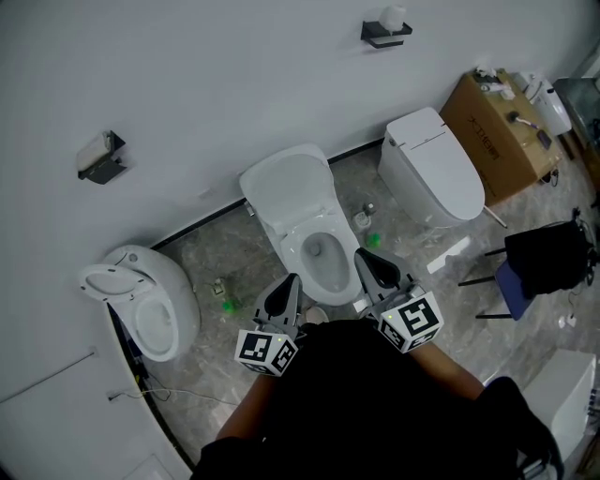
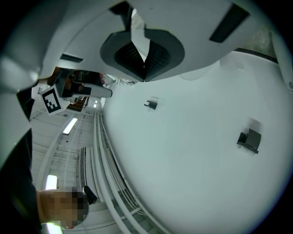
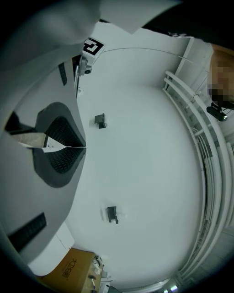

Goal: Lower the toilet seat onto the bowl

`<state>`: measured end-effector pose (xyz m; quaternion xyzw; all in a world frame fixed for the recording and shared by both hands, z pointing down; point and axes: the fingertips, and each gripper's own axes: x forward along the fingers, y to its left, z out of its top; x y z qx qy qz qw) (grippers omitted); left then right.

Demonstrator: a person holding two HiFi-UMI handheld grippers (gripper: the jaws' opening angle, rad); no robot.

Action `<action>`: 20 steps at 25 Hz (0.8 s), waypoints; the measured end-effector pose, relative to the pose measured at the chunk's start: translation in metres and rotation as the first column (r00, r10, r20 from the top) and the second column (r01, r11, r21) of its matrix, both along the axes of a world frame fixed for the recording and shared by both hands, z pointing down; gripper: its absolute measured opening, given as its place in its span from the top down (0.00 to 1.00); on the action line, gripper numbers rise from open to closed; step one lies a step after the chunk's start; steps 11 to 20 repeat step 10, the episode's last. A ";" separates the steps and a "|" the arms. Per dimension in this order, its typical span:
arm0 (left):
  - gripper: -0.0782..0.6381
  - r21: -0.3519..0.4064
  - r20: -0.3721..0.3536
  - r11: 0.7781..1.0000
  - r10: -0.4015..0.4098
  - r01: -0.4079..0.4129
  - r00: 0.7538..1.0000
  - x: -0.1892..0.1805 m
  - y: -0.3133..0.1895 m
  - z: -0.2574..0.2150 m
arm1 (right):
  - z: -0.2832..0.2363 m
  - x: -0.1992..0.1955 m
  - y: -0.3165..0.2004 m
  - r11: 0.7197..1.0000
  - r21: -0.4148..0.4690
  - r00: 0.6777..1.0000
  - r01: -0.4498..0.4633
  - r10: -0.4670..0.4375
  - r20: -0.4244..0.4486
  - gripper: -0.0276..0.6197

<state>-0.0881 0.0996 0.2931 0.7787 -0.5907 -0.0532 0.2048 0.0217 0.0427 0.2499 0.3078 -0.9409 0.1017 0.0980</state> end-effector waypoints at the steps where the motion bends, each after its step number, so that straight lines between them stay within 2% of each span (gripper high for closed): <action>1: 0.87 -0.003 -0.013 1.000 0.000 0.000 1.000 -0.001 0.001 0.001 | 0.001 -0.001 0.001 1.000 -0.003 1.000 0.001 -0.001 -0.003 0.91; 4: 0.87 -0.009 -0.032 1.000 0.000 0.000 0.999 -0.004 0.002 0.004 | 0.003 -0.004 0.004 1.000 -0.011 1.000 0.000 0.000 -0.011 0.91; 10: 0.87 -0.028 -0.009 0.999 0.031 -0.031 0.999 -0.015 -0.003 0.024 | 0.013 -0.023 0.005 1.000 -0.004 0.999 0.029 -0.029 -0.034 0.91; 20: 0.87 -0.028 -0.009 0.999 0.031 -0.031 0.999 -0.015 -0.003 0.024 | 0.013 -0.023 0.005 1.000 -0.004 0.999 0.029 -0.029 -0.034 0.91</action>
